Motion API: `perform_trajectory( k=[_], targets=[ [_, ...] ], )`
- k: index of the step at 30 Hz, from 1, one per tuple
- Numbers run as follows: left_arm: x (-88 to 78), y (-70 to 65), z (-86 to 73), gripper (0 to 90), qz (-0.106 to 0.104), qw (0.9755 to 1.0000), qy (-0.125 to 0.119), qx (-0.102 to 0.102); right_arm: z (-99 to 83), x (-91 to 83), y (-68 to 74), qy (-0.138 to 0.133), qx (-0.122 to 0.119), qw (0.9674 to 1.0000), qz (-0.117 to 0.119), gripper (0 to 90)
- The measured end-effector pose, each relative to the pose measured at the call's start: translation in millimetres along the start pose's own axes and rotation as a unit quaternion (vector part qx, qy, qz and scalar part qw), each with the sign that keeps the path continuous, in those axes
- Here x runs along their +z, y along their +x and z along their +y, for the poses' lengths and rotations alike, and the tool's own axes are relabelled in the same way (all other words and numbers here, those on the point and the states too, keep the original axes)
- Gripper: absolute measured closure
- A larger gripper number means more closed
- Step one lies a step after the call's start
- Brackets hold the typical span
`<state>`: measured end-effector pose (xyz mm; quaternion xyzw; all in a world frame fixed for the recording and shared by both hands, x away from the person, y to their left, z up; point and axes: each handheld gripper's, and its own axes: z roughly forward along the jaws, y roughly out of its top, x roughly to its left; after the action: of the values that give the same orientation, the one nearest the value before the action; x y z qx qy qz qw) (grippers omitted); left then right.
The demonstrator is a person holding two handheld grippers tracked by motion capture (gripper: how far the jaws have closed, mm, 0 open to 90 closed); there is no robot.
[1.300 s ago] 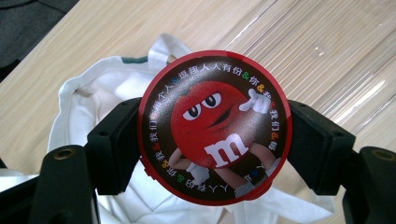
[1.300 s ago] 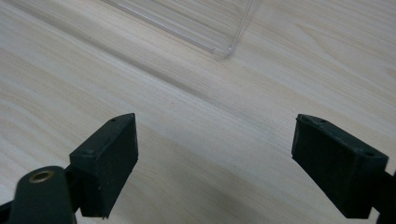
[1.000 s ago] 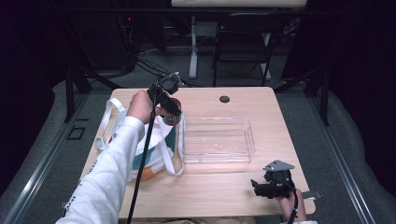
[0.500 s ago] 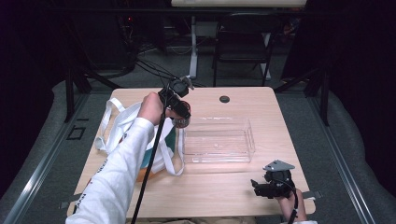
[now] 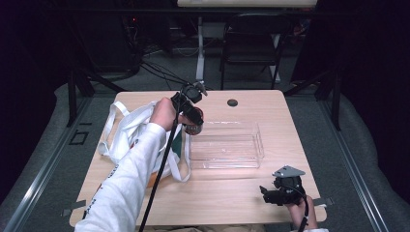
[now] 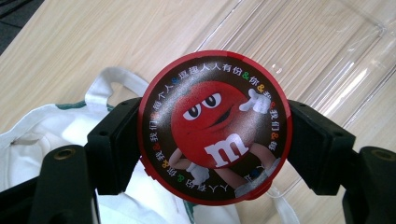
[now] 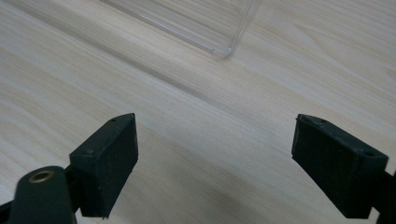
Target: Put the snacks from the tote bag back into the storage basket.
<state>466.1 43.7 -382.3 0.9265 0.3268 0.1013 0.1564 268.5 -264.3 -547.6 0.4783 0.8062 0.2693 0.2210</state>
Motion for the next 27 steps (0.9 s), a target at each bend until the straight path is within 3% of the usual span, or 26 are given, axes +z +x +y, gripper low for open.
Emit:
perform_trajectory(
  k=[27],
  targets=[
    [17.2, -16.9, 7.1, 26.0, -0.021, 0.9998, 0.0, 0.006, 0.0, 0.1, -0.4, 0.0, 0.0, 1.0, 0.001, 14.0]
  ],
)
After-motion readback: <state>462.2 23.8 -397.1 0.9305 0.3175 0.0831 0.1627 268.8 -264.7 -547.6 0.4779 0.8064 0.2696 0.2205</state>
